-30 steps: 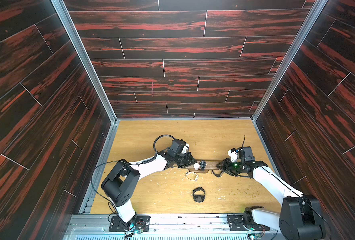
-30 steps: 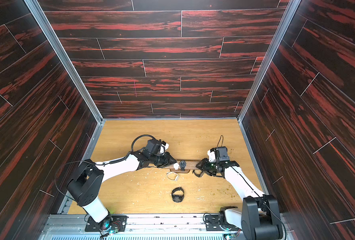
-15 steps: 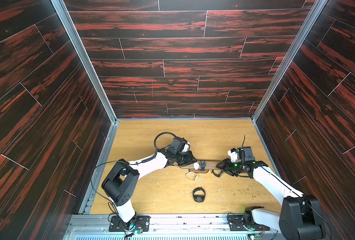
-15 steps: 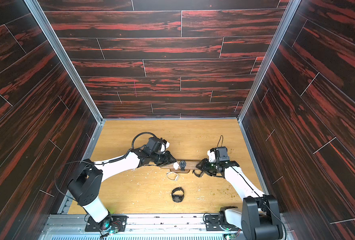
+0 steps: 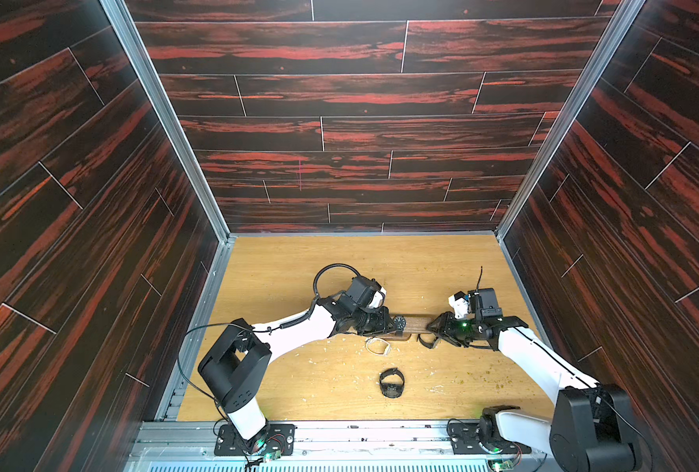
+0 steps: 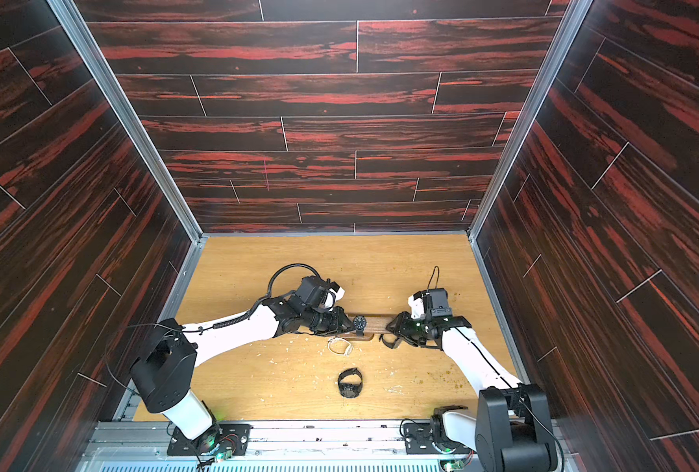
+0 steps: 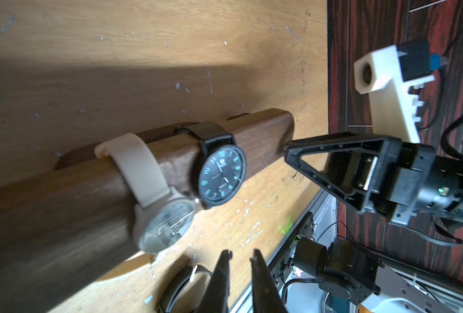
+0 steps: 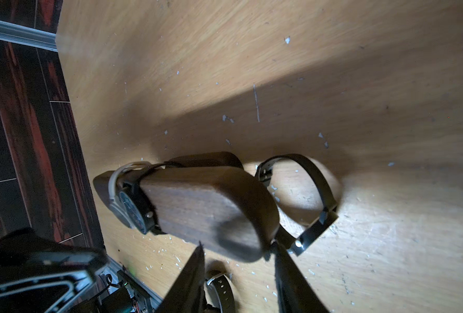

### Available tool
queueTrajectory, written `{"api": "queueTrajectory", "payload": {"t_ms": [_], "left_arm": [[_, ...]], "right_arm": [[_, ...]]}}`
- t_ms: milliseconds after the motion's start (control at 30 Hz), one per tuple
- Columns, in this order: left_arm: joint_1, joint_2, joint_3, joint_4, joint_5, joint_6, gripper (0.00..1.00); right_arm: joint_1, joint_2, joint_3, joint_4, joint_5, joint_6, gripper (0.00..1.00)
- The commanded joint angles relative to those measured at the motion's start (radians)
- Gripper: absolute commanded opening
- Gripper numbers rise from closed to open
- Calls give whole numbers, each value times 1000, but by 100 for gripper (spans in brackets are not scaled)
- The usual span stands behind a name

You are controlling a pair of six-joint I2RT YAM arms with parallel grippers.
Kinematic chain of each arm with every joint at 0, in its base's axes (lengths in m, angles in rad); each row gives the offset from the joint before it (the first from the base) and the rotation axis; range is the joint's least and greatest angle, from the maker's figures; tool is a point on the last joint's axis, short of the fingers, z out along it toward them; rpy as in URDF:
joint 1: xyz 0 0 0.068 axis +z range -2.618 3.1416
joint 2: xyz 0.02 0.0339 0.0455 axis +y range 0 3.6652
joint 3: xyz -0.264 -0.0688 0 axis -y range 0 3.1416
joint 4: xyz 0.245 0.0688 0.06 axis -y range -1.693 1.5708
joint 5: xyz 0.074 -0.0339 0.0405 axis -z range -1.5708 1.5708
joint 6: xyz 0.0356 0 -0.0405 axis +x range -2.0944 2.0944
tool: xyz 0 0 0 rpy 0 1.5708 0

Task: Place watch on stand
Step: Adjust the watch on the stand.

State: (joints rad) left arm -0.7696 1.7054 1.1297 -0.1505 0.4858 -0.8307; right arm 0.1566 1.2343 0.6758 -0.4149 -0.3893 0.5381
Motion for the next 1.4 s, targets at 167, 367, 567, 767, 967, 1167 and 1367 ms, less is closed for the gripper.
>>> {"api": "queueTrajectory", "payload": {"t_ms": [167,367,567,767,967,1167,1367], "left_arm": [[13,79,66,-83,-52,62,18],[40,57,86,-154,-99,96,18],[57,7,100,-196,-119,115,18],[61,-85,98,-228,-162,137,18],[64,-183,39,-245,-205,155,19],[41,-207,-74,-198,-181,129,20],[-47,-195,-140,-129,-217,114,21]], "right_arm": [[-2,-16,13,-15,-2,-11,44],[0,-15,1,-9,-1,-16,44],[0,-21,-3,-9,-3,-18,44],[0,-69,-3,-61,28,-41,44],[59,-164,-9,-146,147,-69,45],[284,-196,-20,-167,277,1,44],[388,-191,-76,-87,276,85,44]]}}
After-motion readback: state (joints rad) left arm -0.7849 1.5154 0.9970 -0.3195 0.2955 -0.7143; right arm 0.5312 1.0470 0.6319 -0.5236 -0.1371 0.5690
